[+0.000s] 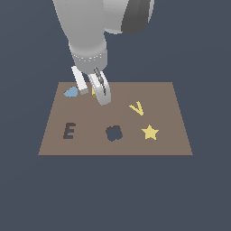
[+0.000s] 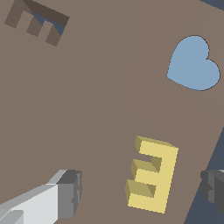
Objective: Insert a designated object into the corresponding slot on a board.
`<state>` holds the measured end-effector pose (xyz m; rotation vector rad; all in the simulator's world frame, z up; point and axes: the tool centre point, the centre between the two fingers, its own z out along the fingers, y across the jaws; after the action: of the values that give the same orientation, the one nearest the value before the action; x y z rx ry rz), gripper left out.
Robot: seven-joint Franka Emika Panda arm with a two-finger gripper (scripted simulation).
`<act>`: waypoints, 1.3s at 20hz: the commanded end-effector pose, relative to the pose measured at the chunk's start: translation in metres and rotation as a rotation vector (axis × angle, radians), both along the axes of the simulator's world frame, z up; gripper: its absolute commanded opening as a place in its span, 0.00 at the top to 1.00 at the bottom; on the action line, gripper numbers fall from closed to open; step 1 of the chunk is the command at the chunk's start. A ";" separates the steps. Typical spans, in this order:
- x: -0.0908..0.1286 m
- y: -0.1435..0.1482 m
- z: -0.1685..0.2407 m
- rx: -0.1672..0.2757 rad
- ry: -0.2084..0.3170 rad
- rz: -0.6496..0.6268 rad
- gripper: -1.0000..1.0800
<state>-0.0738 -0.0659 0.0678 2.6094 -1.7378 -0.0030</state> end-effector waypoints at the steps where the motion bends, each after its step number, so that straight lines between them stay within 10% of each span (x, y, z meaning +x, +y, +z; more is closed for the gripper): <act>1: -0.005 0.000 -0.005 0.001 -0.002 -0.067 0.04; 26: -0.018 0.002 -0.038 0.004 -0.005 -0.214 0.04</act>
<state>-0.0920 -0.0637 0.0314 2.4138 -2.0095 -0.0016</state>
